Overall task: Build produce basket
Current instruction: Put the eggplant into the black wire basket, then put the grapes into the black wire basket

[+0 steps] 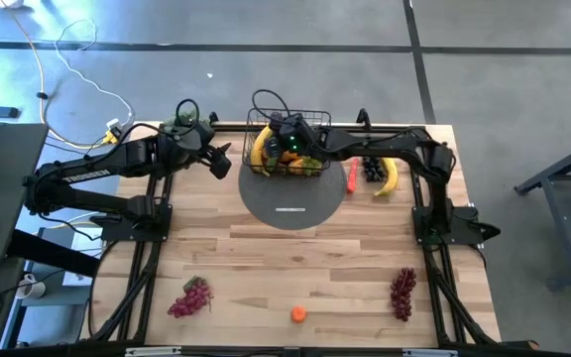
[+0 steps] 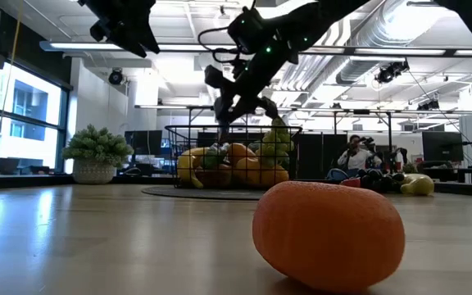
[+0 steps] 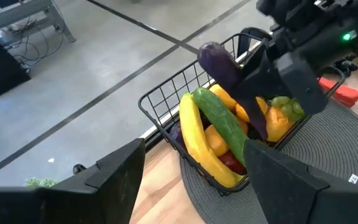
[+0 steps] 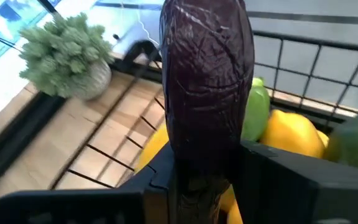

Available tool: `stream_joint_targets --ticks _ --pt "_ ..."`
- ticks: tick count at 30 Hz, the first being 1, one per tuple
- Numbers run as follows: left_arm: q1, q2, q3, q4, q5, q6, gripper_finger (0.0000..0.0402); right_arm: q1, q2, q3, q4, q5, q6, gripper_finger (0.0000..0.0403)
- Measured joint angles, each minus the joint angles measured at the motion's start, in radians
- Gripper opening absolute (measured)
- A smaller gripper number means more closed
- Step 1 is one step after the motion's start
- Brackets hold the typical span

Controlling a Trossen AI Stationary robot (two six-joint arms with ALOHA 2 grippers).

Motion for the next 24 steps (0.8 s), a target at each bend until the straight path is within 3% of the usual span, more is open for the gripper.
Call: stream_joint_targets --ticks 11,24 --pt "0.000 0.000 0.000 0.000 0.005 0.000 0.0264 -0.013 0.022 0.000 -0.039 -0.059 0.055 0.0114" --pt "0.000 0.000 0.000 -0.001 0.009 0.056 0.0264 -0.075 -0.006 0.000 -0.094 -0.215 0.082 0.0201"
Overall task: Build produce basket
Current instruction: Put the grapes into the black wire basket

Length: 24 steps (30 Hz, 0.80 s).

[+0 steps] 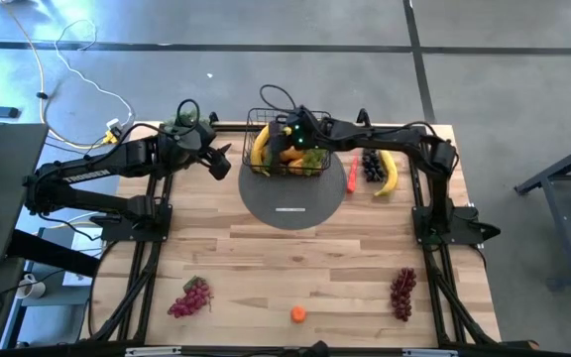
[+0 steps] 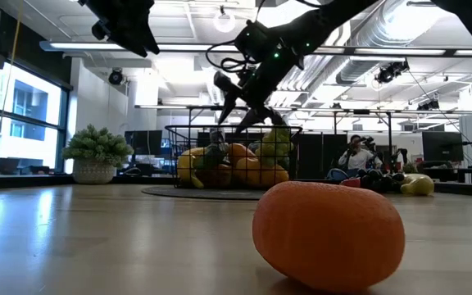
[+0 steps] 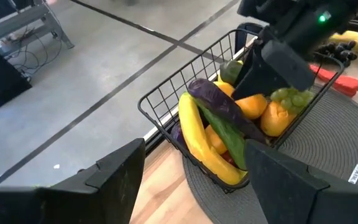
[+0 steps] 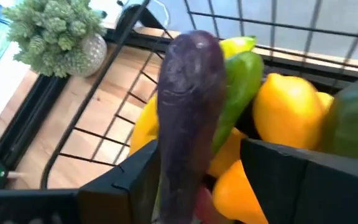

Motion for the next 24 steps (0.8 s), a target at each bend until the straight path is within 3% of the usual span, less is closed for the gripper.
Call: stream_joint_targets --ticks 9,24 --pt "0.000 0.000 0.000 -0.036 0.026 -0.004 0.0264 -0.021 -0.072 0.000 -0.119 -0.046 -0.001 0.0204" --pt "0.001 0.000 0.000 -0.074 0.023 -0.003 0.0264 0.122 -0.226 0.000 -0.337 -0.063 -0.025 0.0204"
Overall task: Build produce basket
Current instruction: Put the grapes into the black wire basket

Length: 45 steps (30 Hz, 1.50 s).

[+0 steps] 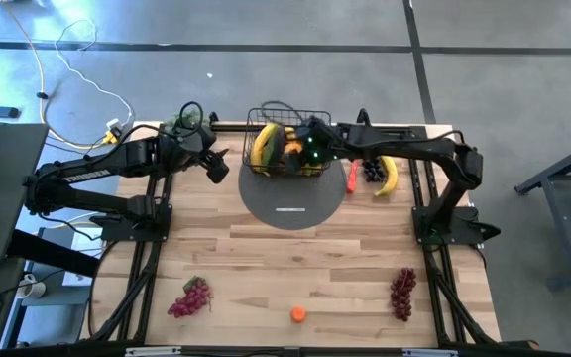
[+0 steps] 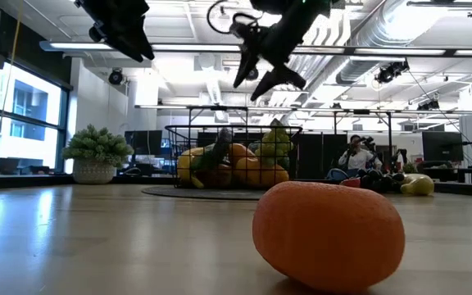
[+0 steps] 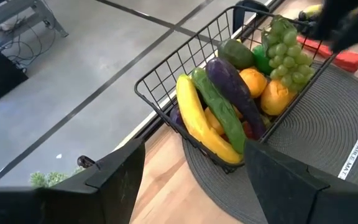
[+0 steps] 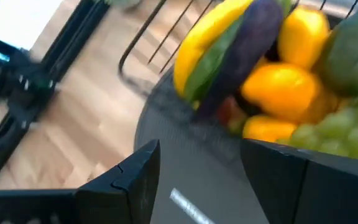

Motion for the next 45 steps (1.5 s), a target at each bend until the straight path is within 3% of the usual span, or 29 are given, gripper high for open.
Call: stream_joint_targets --ticks 7,13,22,36,45 --pt "0.000 0.000 0.000 -0.009 0.013 0.000 0.0264 0.108 -0.015 0.000 -0.059 0.001 0.011 0.0204" --pt "0.000 0.000 0.000 -0.019 0.140 -0.077 0.0264 0.177 -0.017 0.000 -0.118 0.007 0.039 0.0204" --pt "-0.050 0.000 0.000 -0.161 0.292 -0.262 0.0264 0.271 -0.017 0.000 -0.284 0.118 0.089 0.0204" --pt "-0.408 0.003 0.000 -0.277 0.298 -0.674 0.0264 0.357 -0.017 0.000 -0.575 0.245 0.197 0.0204" --pt "-0.674 0.059 0.001 -0.277 0.318 -1.046 0.0264 0.373 -0.017 0.000 -0.671 0.268 0.178 0.0204"
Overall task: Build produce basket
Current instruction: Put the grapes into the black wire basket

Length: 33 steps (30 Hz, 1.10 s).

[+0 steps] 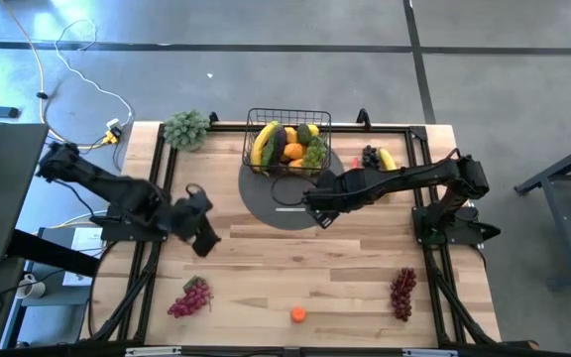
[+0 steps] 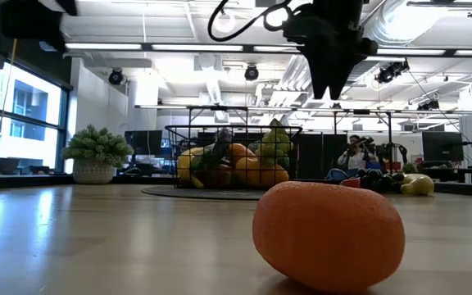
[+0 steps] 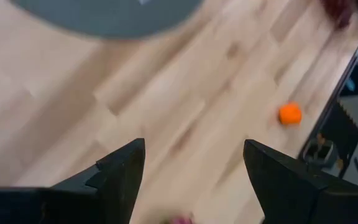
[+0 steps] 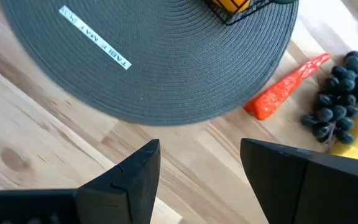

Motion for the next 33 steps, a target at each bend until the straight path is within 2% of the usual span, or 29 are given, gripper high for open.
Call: stream_joint_targets --ticks 8,17,23,33 --pt "-0.182 0.108 0.000 0.003 0.011 -0.229 0.0264 0.002 -0.015 0.000 -0.017 -0.031 -0.085 0.0204" --pt "-0.323 0.247 -0.001 0.007 0.134 -0.466 0.0264 0.013 -0.078 0.000 -0.025 -0.034 -0.141 0.0204" --pt "-0.387 0.319 -0.001 0.025 0.208 -0.583 0.0264 0.013 -0.086 0.000 -0.027 -0.031 -0.203 0.0204" --pt "-0.477 0.432 -0.001 0.086 0.250 -0.709 0.0264 0.013 -0.086 0.000 -0.048 -0.031 -0.269 0.0204"
